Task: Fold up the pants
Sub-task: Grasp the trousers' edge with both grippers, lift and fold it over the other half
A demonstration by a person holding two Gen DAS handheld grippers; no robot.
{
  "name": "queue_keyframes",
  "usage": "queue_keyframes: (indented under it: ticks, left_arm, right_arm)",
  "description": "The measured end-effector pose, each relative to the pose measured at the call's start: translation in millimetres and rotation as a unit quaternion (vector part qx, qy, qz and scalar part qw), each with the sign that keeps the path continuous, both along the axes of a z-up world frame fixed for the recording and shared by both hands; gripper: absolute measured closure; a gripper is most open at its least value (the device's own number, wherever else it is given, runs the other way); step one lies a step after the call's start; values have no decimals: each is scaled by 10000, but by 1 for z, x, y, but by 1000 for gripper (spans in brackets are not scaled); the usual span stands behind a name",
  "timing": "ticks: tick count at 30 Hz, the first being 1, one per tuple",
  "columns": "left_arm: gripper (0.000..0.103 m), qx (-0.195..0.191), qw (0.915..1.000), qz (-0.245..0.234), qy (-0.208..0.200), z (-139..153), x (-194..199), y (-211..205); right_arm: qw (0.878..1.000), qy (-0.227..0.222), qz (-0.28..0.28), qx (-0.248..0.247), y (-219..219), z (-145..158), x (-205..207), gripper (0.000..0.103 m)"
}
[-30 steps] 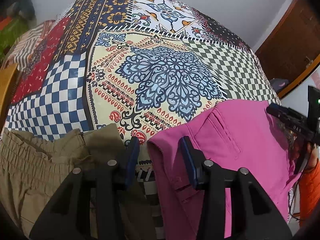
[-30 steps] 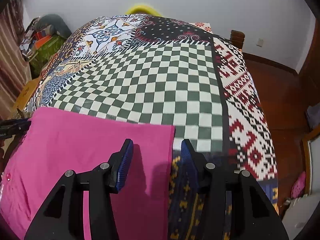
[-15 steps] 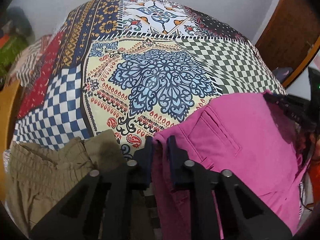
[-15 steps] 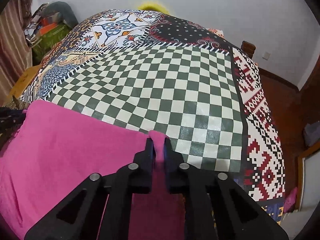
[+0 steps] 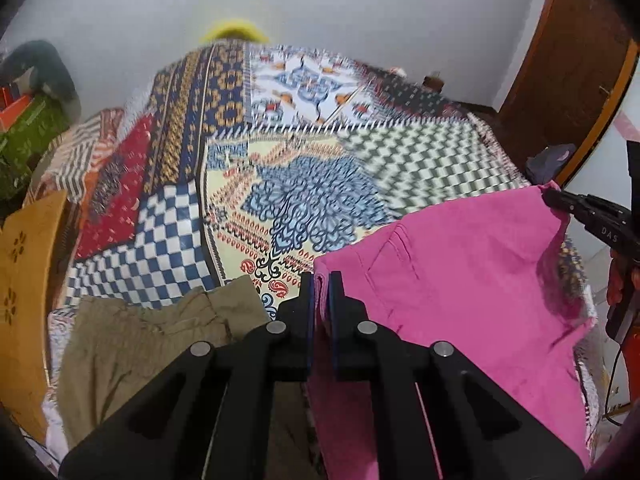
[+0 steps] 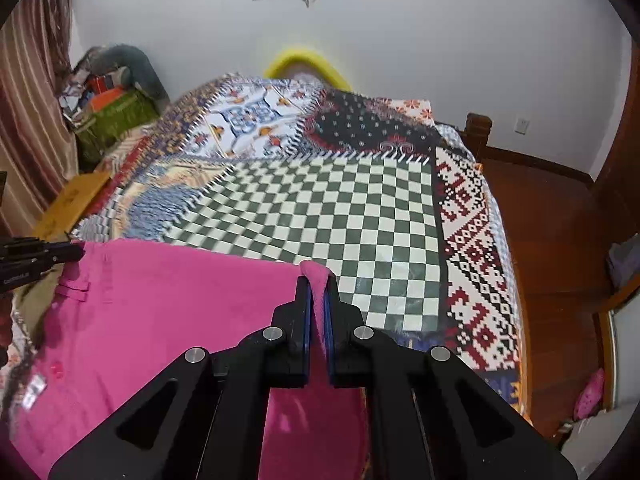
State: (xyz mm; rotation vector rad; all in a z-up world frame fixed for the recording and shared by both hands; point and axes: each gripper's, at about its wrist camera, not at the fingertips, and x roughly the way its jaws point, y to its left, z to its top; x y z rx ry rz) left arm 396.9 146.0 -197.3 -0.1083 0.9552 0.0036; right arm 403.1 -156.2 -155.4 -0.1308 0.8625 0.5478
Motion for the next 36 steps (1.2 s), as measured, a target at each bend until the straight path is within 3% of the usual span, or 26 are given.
queue_keyframes:
  ticks: [15, 22, 36]
  left_arm:
    - [97, -82, 9989, -259, -377, 77, -89, -34]
    - [97, 15, 9980, -486, -393, 88, -132, -55]
    - [97, 35, 9967, -651, -482, 87, -199, -71]
  right_arm:
    - [9968, -204, -223, 737, -41, 69, -82, 98]
    - [9959, -318, -201, 817, -55, 86, -131, 98]
    - [9954, -393, -261, 830, -66, 86, -201, 98]
